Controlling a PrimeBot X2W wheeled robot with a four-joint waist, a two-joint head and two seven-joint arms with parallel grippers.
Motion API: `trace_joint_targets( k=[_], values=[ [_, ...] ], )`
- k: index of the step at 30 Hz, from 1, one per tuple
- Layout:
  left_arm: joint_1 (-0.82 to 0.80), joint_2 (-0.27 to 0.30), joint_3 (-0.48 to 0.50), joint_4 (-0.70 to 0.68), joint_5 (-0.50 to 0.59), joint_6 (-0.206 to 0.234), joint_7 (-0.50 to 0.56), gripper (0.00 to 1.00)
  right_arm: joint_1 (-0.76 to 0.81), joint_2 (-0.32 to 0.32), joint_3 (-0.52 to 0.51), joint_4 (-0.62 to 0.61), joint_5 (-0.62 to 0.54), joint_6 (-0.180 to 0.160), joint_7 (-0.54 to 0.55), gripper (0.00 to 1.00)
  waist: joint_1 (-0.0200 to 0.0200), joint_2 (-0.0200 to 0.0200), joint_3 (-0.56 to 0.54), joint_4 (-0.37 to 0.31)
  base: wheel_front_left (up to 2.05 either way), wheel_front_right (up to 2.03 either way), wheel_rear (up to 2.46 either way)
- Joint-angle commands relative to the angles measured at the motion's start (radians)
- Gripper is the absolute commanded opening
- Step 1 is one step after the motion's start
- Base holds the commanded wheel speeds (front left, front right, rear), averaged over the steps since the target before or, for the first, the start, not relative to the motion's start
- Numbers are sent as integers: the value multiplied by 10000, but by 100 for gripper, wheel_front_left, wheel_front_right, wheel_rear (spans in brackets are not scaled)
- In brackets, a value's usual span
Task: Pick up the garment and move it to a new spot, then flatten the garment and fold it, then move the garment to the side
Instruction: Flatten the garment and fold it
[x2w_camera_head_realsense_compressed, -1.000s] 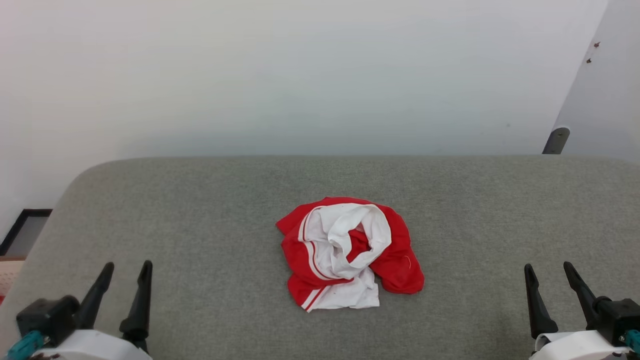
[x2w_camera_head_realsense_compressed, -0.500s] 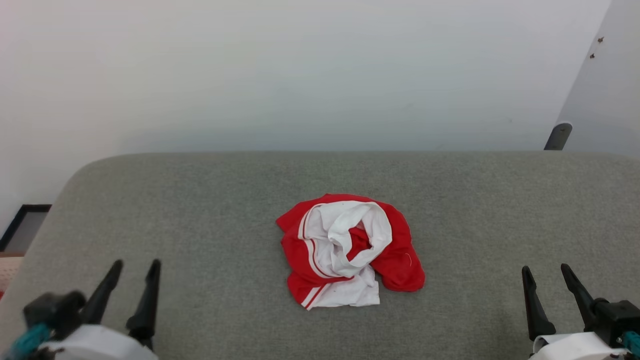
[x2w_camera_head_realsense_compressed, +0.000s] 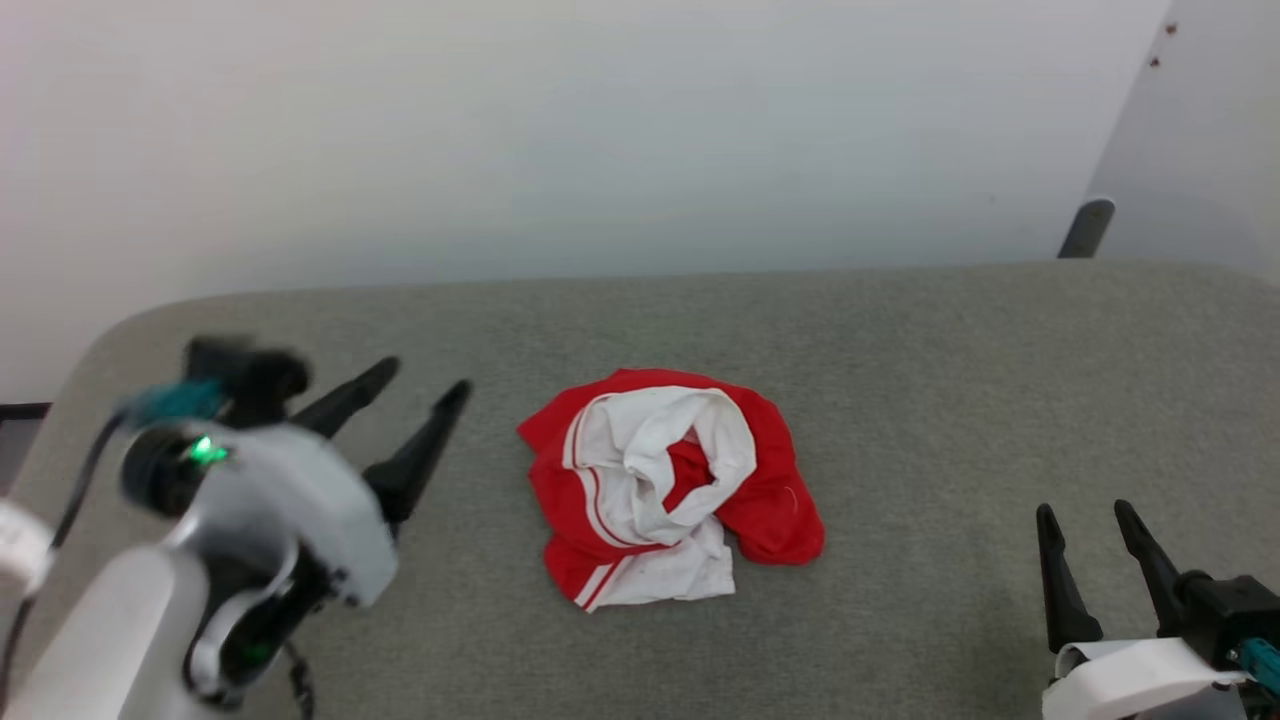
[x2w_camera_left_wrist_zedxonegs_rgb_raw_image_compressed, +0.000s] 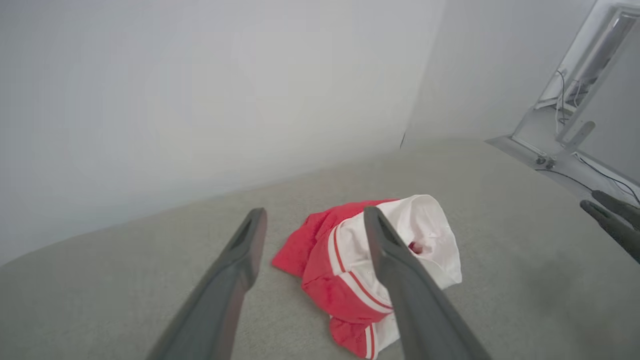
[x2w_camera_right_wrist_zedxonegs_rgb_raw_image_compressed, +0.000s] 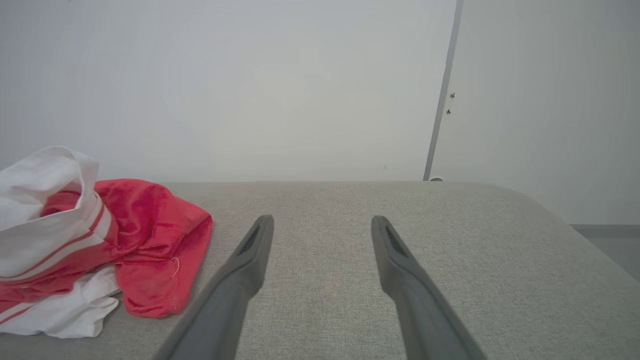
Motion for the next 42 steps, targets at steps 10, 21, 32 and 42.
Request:
trace_joint_targets(
  k=[10,21,32,42],
  values=[
    [-2064,-524,-1425,977,-739,-178,2563,100,-591,216,250,343,137,-6,-216,100,0,0,796,-1028,0,0,0],
    [-2649,-685,-2040,2057,-648,22,3675,100,-964,378,551,700,184,-6,-309,100,0,0,1375,-1729,0,0,0],
    [-2758,-851,-2373,3119,-646,45,3917,0,-1008,471,572,722,127,-6,-329,100,0,0,1446,-1797,0,0,0],
    [-3072,-761,-1809,3219,-800,317,3364,0,-741,407,592,787,90,-6,-331,100,0,0,1174,-1411,0,0,0]
  ],
)
